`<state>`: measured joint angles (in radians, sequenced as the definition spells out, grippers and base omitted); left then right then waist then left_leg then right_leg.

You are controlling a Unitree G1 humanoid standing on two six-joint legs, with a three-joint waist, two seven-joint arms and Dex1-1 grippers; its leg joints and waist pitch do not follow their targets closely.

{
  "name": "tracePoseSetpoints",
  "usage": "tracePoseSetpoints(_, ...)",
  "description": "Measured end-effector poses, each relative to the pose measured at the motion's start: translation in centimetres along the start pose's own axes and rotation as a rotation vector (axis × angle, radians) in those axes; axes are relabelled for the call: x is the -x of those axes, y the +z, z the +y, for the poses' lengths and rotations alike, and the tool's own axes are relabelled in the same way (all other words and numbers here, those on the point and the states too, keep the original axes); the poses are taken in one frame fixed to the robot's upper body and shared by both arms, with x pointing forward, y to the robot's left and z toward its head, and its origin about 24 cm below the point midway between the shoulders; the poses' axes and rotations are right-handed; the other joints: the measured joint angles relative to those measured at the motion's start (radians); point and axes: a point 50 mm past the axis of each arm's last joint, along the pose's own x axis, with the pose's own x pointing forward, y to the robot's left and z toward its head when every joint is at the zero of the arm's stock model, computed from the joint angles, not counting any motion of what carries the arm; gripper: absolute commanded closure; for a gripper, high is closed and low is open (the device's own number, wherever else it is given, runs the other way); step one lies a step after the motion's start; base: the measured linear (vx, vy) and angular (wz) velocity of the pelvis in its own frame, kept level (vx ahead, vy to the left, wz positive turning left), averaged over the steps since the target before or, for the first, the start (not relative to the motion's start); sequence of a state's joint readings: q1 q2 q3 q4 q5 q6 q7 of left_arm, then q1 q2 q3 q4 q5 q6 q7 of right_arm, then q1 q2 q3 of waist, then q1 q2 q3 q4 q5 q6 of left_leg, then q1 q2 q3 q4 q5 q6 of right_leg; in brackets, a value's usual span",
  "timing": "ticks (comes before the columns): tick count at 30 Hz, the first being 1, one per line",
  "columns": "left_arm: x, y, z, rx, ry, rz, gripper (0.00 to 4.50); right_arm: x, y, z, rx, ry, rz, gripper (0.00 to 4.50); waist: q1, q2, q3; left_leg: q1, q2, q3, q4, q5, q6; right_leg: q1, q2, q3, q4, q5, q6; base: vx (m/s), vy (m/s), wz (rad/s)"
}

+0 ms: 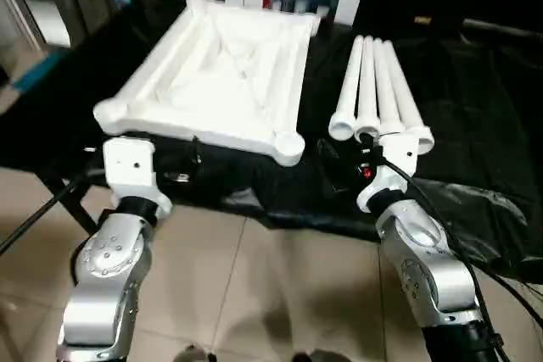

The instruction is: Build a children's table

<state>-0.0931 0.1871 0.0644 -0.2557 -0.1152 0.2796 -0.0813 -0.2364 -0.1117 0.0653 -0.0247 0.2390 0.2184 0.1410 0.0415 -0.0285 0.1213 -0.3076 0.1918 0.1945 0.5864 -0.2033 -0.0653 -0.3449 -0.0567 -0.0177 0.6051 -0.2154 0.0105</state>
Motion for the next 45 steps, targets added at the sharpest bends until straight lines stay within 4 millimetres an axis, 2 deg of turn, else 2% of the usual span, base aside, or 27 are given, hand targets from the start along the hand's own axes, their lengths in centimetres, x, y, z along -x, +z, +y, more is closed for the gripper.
tracePoseSetpoints(11, -0.4, -0.5, 0.1, 0.011, 0.0, 0.024, 0.06, 0.0, -0.2, 0.0, 0.012, -0.005, 0.008, 0.21, 0.002, 0.02, -0.042, 0.016, -0.003, 0.002, 0.0, -0.044, 0.005, 0.034, 0.0, 0.001, -0.014, -0.035, -0.009, 0.081, 0.017, 0.02)
tracePoseSetpoints(17, -0.4, -0.4, 0.1, 0.011, -0.007, 0.022, 0.06, -0.1, -0.2, 0.1, 0.007, -0.005, 0.007, 0.21, 0.006, 0.019, -0.056, 0.026, -0.014, -0.006, 0.002, -0.075, 0.007, 0.051, 0.0, 0.005, -0.012, -0.068, -0.007, 0.112, 0.022, 0.06)
tracePoseSetpoints(18, -0.4, -0.4, 0.1, 0.011, -0.01, 0.022, 0.06, -0.1, -0.2, 0.1, 0.007, -0.005, 0.007, 0.21, 0.008, 0.022, -0.059, 0.033, -0.014, -0.009, 0.001, -0.081, 0.001, 0.048, 0.003, 0.009, -0.007, -0.076, -0.007, 0.157, -0.001, 0.12)
tracePoseSetpoints(20, 0.0, -1.0, 0.8, 0.006, 0.017, 0.046, 0.06, -0.4, 0.0, 1.0, -0.003, 0.023, -0.003, 0.21, 0.015, 0.014, -0.059, 0.078, -0.012, 0.009, -0.009, -0.096, -0.024, 0.0, -0.009, 0.0, 0.08, -0.08, -0.057, 0.184, -0.079, -0.36)
tracePoseSetpoints(21, -0.1, -1.0, 1.2, -0.004, 0.026, 0.048, 0.06, -0.4, 0.1, 1.2, -0.003, 0.031, -0.008, 0.21, 0.012, -0.001, -0.06, 0.104, -0.017, 0.031, -0.007, -0.118, -0.03, -0.022, -0.022, -0.008, 0.077, -0.085, -0.06, 0.14, -0.116, -0.8)
tracePoseSetpoints(22, -0.2, -0.9, 1.2, 0.0, 0.025, 0.043, 0.06, -0.3, 0.1, 0.8, 0.006, 0.02, -0.006, 0.21, 0.012, -0.01, -0.06, 0.112, -0.022, 0.046, 0.006, -0.135, -0.036, -0.01, -0.011, 0.015, 0.085, -0.095, -0.024, 0.136, -0.044, -0.53)
tracePoseSetpoints(23, -0.5, -0.8, 0.5, 0.018, 0.011, 0.039, 0.06, 0.1, -0.2, 0.1, 0.01, -0.004, 0.004, 0.21, 0.02, -0.003, -0.059, 0.115, -0.019, 0.029, 0.039, -0.155, -0.022, 0.006, 0.02, 0.058, 0.08, -0.1, -0.025, 0.136, -0.044, -0.53)
tracePoseSetpoints(24, -0.7, -0.8, -0.6, 0.032, -0.031, 0.036, 0.06, 0.4, -0.4, -0.9, 0.02, -0.038, 0.018, 0.21, 0.033, 0.003, -0.055, 0.095, -0.037, -0.004, 0.109, -0.163, -0.007, 0.022, 0.043, 0.094, 0.069, -0.101, -0.026, 0.159, 0.031, -0.36)
tracePoseSetpoints(25, -0.7, -1.0, -1.4, 0.039, -0.06, 0.041, 0.06, 0.7, -0.5, -1.8, 0.022, -0.069, 0.027, 0.21, 0.045, 0.002, -0.055, 0.048, -0.076, -0.052, 0.194, -0.16, -0.006, 0.05, 0.053, 0.114, 0.044, -0.098, -0.026, 0.163, 0.045, -0.28)
tracePoseSetpoints(26, -0.8, -0.8, -1.4, 0.037, -0.063, 0.036, 0.06, 0.7, -0.2, -1.9, 0.025, -0.074, 0.016, 0.21, 0.045, 0.009, -0.06, -0.008, -0.1, -0.078, 0.219, -0.153, -0.015, 0.063, 0.055, 0.113, 0.03, -0.097, -0.026, 0.163, 0.045, -0.28)
tracePoseSetpoints(27, -0.8, -0.7, -1.1, 0.031, -0.055, 0.033, 0.06, 0.4, 0.1, -1.6, 0.026, -0.066, 0.004, 0.21, 0.049, 0.024, -0.067, -0.069, -0.103, -0.104, 0.177, -0.134, -0.02, 0.077, 0.071, 0.103, 0.017, -0.097, -0.025, 0.153, 0.034, -0.09)
tracePoseSetpoints(28, -0.8, -0.8, -0.8, 0.028, -0.047, 0.034, 0.06, 0.3, 0.3, -1.4, 0.028, -0.058, -0.008, 0.21, 0.049, 0.051, -0.073, -0.095, -0.085, -0.117, 0.091, -0.104, -0.002, 0.086, 0.088, 0.069, 0.015, -0.106, -0.025, 0.164, 0.039, -0.02)
tracePoseSetpoints(29, -0.7, -0.8, -0.6, 0.023, -0.04, 0.038, 0.06, 0.2, 0.6, -1.2, 0.03, -0.052, -0.018, 0.21, 0.047, 0.079, -0.074, -0.106, -0.061, -0.129, 0.071, 0.003, 0.054, 0.1, 0.101, 0.034, 0.023, -0.121, -0.021, 0.164, 0.039, -0.02)
tracePoseSetpoints(30, -0.4, -1.3, 0.2, 0.015, -0.016, 0.056, 0.06, -0.1, 0.3, 0.1, 0.011, -0.017, -0.014, 0.21, 0.034, 0.08, -0.069, -0.1, -0.066, -0.135, 0.096, -0.026, 0.063, 0.081, 0.074, -0.011, 0.094, -0.144, -0.041, 0.182, 0.034, -0.18)
tracePoseSetpoints(31, -0.4, -1.5, 0.6, 0.011, -0.002, 0.07, 0.06, -0.2, 0.3, 0.6, 0.012, 0.005, -0.014, 0.21, 0.016, 0.071, -0.071, -0.095, -0.074, -0.137, 0.096, -0.03, 0.07, 0.056, 0.062, -0.025, 0.149, -0.151, -0.042, 0.154, 0.033, -0.04)
tracePoseSetpoints(32, -0.4, -1.6, 0.5, 0.014, -0.005, 0.073, 0.06, -0.2, 0.3, 0.5, 0.019, 0.003, -0.012, 0.21, 0.011, 0.071, -0.071, -0.091, -0.077, -0.135, 0.093, -0.035, 0.072, 0.027, 0.057, -0.026, 0.176, -0.151, -0.036, 0.154, 0.033, -0.04)
tracePoseSetpoints(33, -0.5, -1.6, 0.4, 0.019, -0.011, 0.072, 0.06, -0.1, 0.3, 0.2, 0.027, -0.005, -0.011, 0.21, 0.0, 0.067, -0.073, -0.084, -0.082, -0.133, 0.091, -0.039, 0.074, -0.005, 0.043, -0.027, 0.181, -0.143, -0.02, 0.11, 0.03, 0.13)
tracePoseSetpoints(35, -0.6, -1.5, 0.1, 0.021, -0.028, 0.068, 0.06, 0.0, 0.4, -0.2, 0.028, -0.018, -0.01, 0.21, -0.016, 0.05, -0.073, -0.064, -0.097, -0.117, 0.08, -0.042, 0.075, -0.046, 0.014, -0.021, 0.161, -0.12, 0.011, 0.084, 0.0, 0.0)
tracePoseSetpoints(36, -0.8, -1.3, -0.1, 0.017, -0.041, 0.059, 0.06, 0.1, 0.4, -0.4, 0.028, -0.022, -0.009, 0.21, -0.02, 0.031, -0.068, -0.051, -0.108, -0.097, 0.074, -0.046, 0.069, -0.047, -0.006, -0.016, 0.097, -0.095, 0.008, 0.068, -0.057, -0.04)
tracePoseSetpoints(38, -0.8, -1.5, -0.8, 0.027, -0.066, 0.062, 0.06, 0.4, 0.2, -0.9, 0.037, -0.031, 0.006, 0.21, -0.017, 0.01, -0.058, -0.039, -0.104, -0.078, 0.083, -0.067, 0.09, -0.032, -0.007, -0.004, 0.083, -0.045, 0.001, 0.044, -0.121, 0.0)
tracePoseSetpoints(39, -0.8, -1.5, -1.3, 0.031, -0.09, 0.062, 0.06, 0.6, 0.1, -1.2, 0.041, -0.037, 0.013, 0.21, -0.009, 0.017, -0.06, -0.042, -0.1, -0.085, 0.109, -0.084, 0.12, -0.024, -0.001, -0.002, 0.072, -0.045, -0.001, 0.075, -0.126, -0.03)
tracePoseSetpoints(40, -0.8, -1.4, -1.7, 0.035, -0.115, 0.061, 0.06, 0.7, 0.2, -1.6, 0.05, -0.037, 0.017, 0.21, -0.006, 0.019, -0.06, -0.054, -0.101, -0.093, 0.15, -0.084, 0.12, -0.012, 0.0, -0.002, 0.065, -0.047, -0.005, 0.104, -0.079, -0.07)
tracePoseSetpoints(41, -0.7, -1.4, -1.8, 0.047, -0.145, 0.068, 0.06, 0.8, 0.4, -1.8, 0.045, -0.017, 0.017, 0.21, -0.006, 0.021, -0.061, -0.058, -0.099, -0.099, 0.148, -0.083, 0.118, -0.003, 0.002, -0.003, 0.058, -0.049, -0.007, 0.104, -0.079, -0.07)
tracePoseSetpoints(42, -0.6, -1.3, -1.8, 0.042, -0.19, 0.075, 0.06, 0.8, 0.8, -1.6, 0.035, 0.03, 0.008, 0.21, -0.004, 0.027, -0.063, -0.061, -0.092, -0.103, 0.115, -0.079, 0.114, 0.001, 0.008, -0.006, 0.055, -0.051, -0.011, 0.095, -0.039, -0.02)
tracePoseSetpoints(43, -0.4, -1.2, -1.8, 0.031, -0.245, 0.08, 0.06, 0.9, 1.4, -1.4, 0.026, 0.093, -0.009, 0.21, -0.002, 0.051, -0.069, -0.068, -0.069, -0.106, 0.062, -0.032, 0.077, 0.004, 0.024, -0.022, 0.052, -0.053, -0.016, 0.11, 0.025, -0.05)
tracePoseSetpoints(44, -0.1, -1.2, -1.6, 0.006, -0.295, 0.089, 0.06, 1.0, 1.6, -0.7, 0.016, 0.171, -0.012, 0.21, 0.0, 0.057, -0.07, -0.071, -0.057, -0.108, 0.065, -0.024, 0.033, 0.003, 0.03, -0.024, 0.051, -0.053, -0.018, 0.11, 0.025, -0.05)
tracePoseSetpoints(45, 0.1, -1.2, -1.3, -0.01, -0.334, 0.099, 0.06, 1.1, 1.8, 0.0, 0.023, 0.252, -0.008, 0.21, -0.003, 0.057, -0.073, -0.074, -0.056, -0.109, 0.066, -0.024, 0.033, -0.002, 0.031, -0.025, 0.044, -0.05, -0.019, 0.151, 0.066, -0.01)
